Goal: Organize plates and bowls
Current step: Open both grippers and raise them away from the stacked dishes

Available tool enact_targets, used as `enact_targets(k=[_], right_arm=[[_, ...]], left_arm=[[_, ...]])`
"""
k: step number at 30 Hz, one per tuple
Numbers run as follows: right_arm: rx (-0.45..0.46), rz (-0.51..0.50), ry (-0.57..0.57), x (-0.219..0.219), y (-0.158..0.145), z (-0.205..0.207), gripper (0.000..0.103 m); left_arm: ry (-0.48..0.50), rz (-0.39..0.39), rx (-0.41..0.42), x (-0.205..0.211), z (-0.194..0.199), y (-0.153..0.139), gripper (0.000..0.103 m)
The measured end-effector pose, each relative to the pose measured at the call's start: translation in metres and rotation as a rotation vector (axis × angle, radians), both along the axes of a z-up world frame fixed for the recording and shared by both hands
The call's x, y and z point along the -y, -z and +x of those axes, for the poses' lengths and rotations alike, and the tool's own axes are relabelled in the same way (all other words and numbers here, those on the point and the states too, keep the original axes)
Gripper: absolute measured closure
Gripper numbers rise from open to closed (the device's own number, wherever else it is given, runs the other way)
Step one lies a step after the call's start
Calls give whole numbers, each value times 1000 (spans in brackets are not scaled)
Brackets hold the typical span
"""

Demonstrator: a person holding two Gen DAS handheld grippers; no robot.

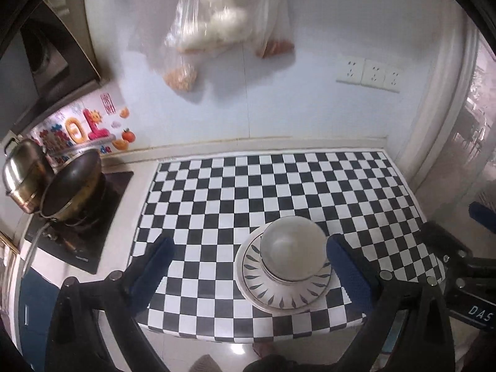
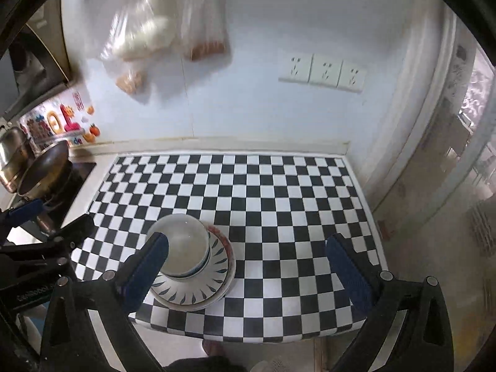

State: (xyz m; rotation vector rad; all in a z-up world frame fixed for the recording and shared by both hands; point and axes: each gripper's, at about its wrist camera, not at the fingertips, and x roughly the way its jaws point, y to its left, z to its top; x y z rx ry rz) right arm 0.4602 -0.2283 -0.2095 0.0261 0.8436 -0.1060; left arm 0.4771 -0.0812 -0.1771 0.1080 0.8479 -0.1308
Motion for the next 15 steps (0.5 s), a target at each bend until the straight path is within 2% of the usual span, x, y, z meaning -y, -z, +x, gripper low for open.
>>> enact_targets(k=[6,15], right_arm=[[41,2,-4,10,-29,-43,0],[99,-2,-10,21,-63,-111,0]], left_arm=[[-13,-1,46,6,-41,-29,3],[-90,-10,97,5,-98,-59,3]])
